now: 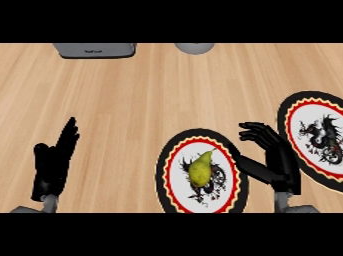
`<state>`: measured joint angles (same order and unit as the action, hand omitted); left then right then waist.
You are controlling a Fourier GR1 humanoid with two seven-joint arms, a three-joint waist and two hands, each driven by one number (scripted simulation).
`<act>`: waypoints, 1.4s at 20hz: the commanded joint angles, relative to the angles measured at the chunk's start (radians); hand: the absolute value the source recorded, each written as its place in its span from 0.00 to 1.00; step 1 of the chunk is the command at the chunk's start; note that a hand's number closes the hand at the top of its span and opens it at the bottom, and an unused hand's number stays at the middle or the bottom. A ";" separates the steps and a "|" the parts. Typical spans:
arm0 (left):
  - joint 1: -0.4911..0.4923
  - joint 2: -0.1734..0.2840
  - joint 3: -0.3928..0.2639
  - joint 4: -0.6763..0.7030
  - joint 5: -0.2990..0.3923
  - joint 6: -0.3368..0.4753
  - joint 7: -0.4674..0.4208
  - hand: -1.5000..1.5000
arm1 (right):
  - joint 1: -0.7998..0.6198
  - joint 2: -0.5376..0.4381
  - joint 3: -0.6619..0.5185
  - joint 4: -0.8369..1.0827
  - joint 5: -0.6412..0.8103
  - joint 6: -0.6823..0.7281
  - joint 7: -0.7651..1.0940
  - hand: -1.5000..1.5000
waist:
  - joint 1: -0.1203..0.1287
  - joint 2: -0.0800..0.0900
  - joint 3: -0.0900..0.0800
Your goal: Pick the pear from the plate and place it in the plate
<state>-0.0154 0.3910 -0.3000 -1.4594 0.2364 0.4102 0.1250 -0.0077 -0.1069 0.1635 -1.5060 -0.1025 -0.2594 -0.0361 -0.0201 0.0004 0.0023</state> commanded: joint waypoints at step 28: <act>-0.026 -0.066 0.067 -0.014 -0.071 -0.073 0.068 0.50 | -0.300 -0.185 0.218 0.134 0.248 0.608 0.505 0.00 | 0.025 -0.001 -0.002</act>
<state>-0.0606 0.3301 -0.2528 -1.4356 0.1837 0.3567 0.1754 -0.2893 -0.3210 0.3892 -1.4153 0.1192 0.2923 0.4545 0.0055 0.0001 -0.0003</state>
